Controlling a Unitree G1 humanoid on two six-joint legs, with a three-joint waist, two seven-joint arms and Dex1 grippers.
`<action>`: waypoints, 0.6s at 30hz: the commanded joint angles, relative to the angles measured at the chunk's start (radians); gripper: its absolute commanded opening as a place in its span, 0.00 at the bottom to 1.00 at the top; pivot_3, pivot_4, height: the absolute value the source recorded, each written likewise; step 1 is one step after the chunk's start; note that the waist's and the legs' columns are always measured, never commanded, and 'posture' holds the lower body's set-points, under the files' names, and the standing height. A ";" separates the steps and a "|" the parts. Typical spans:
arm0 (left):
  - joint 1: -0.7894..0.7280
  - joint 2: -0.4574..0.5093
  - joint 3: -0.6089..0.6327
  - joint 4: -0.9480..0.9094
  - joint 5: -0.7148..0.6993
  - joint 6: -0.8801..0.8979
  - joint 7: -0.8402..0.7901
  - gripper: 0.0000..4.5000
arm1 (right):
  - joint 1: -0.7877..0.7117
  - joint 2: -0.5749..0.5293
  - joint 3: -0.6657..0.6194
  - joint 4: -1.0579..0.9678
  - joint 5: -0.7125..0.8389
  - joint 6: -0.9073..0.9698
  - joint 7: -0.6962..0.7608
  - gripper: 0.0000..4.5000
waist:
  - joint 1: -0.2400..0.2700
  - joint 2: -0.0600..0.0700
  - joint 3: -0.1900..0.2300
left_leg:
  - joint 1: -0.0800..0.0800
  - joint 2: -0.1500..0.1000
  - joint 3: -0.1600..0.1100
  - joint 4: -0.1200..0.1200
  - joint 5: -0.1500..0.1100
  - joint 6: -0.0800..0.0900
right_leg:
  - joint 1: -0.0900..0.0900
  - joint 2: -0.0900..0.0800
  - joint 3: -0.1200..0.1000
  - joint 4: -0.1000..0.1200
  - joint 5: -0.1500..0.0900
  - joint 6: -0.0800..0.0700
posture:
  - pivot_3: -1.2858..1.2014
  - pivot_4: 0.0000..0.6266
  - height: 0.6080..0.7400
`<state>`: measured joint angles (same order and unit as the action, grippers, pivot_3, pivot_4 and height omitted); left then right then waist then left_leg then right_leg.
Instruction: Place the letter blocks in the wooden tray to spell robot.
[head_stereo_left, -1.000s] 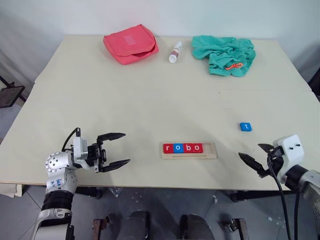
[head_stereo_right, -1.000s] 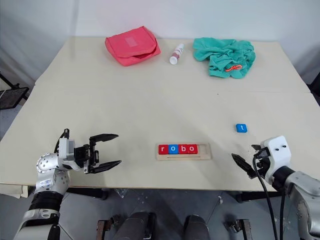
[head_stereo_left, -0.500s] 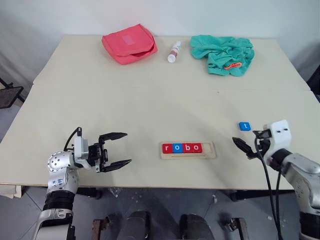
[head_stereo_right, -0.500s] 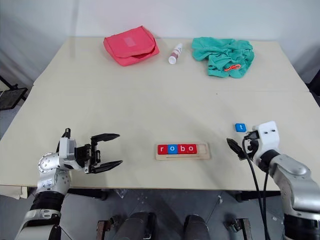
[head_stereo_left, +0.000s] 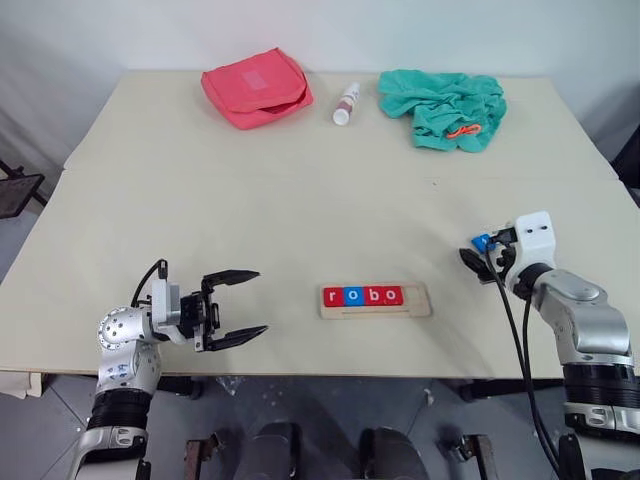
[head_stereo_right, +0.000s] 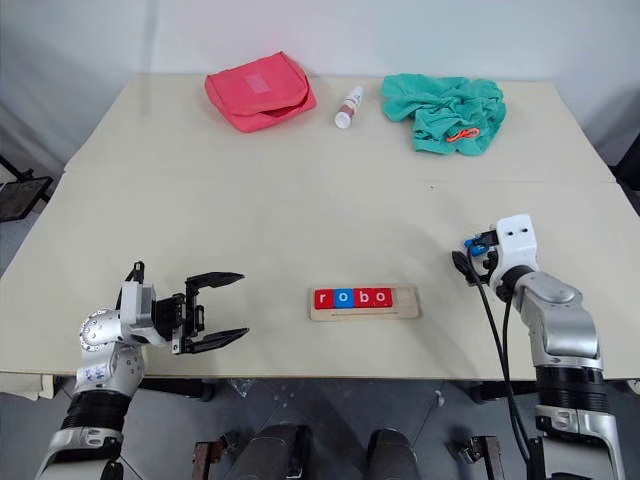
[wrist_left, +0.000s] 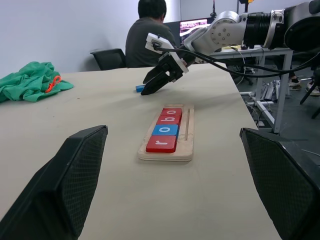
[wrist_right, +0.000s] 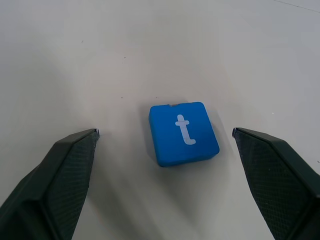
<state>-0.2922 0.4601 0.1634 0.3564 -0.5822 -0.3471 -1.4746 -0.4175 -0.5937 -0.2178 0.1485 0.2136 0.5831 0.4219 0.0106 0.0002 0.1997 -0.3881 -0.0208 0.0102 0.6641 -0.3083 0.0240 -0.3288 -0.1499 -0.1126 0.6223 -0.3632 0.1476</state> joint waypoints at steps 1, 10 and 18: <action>0.015 0.004 0.008 -0.039 0.001 -0.001 0.010 1.00 | -0.001 -0.002 -0.002 0.028 0.001 -0.024 0.019 0.99 | 0.000 0.000 0.000 | 0.000 0.000 0.000 0.000 0.000 0.000 | 0.000 0.000 0.000 0.000 0.000 0.000 | 0.52 0.24 1.00; 0.006 -0.003 0.003 -0.028 0.010 -0.012 0.020 1.00 | -0.018 -0.040 0.020 0.138 -0.004 -0.052 0.111 0.87 | -0.011 -0.001 0.000 | 0.000 0.000 -0.001 0.000 0.000 0.000 | 0.000 0.000 0.000 0.000 0.000 0.000 | 0.52 0.24 1.00; -0.001 -0.006 0.004 -0.018 0.014 -0.015 0.018 1.00 | -0.017 -0.034 0.010 0.133 0.001 -0.042 0.121 0.33 | -0.008 -0.002 -0.001 | 0.000 0.000 -0.003 0.001 0.000 0.000 | 0.002 0.000 -0.001 0.000 0.000 0.000 | 0.52 0.24 1.00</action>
<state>-0.2890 0.4519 0.1631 0.3526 -0.5690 -0.3507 -1.4563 -0.4606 -0.6127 -0.2015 0.2644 0.2256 0.5202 0.5582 0.0028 -0.0015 0.1987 -0.3877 -0.0212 0.0074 0.6652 -0.3083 0.0240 -0.3264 -0.1501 -0.1139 0.6221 -0.3632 0.1476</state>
